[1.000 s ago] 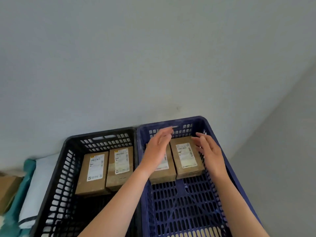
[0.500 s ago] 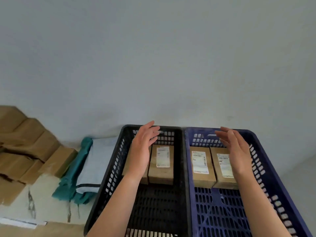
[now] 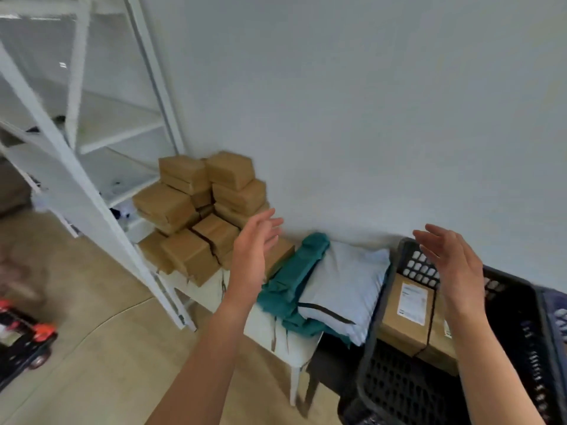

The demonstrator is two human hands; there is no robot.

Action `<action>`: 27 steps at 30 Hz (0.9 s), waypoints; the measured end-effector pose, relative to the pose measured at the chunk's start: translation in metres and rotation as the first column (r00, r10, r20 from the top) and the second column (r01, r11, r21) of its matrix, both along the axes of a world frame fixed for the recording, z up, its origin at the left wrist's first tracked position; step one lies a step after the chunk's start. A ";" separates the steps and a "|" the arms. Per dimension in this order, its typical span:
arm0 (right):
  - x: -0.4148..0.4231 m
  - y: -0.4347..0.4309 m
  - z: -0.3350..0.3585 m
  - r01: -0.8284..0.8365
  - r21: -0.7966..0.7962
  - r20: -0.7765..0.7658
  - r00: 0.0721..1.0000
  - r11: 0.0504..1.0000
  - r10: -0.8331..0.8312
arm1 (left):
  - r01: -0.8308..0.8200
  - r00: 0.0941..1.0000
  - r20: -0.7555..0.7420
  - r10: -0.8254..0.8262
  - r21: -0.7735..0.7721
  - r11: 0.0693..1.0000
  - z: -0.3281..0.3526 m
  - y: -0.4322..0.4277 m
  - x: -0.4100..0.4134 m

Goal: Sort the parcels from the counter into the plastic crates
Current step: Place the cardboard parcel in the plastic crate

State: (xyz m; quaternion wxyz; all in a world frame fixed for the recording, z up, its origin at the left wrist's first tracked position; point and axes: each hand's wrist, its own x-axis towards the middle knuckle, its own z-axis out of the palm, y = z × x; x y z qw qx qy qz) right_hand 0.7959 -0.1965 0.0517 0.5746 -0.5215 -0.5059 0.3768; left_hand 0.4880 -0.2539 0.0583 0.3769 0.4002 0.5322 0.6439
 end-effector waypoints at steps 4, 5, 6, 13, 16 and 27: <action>-0.098 0.004 0.010 -0.129 0.020 -0.013 0.992 0.991 0.129 | -0.096 0.995 -0.009 0.096 0.001 0.995 0.011 -0.029 -0.080; -0.121 0.004 0.013 -0.159 0.019 -0.019 0.987 0.987 0.160 | -0.124 0.992 -0.007 0.124 -0.002 0.992 0.014 -0.035 -0.097; -0.142 0.004 0.016 -0.190 0.021 -0.022 0.981 0.982 0.191 | -0.151 0.988 -0.010 0.151 -0.002 0.989 0.016 -0.041 -0.113; -0.267 0.020 0.024 -0.391 0.033 -0.009 0.920 0.920 0.392 | -0.311 0.950 -0.020 0.311 0.003 0.950 0.017 -0.063 -0.206; -0.310 0.036 0.018 -0.439 0.025 -0.010 0.898 0.898 0.440 | -0.372 0.928 -0.034 0.371 -0.020 0.928 0.011 -0.060 -0.237; -0.458 0.149 -0.033 -0.502 -0.107 -0.040 0.865 0.858 0.501 | -0.441 0.897 -0.121 0.426 -0.175 0.880 -0.016 0.043 -0.356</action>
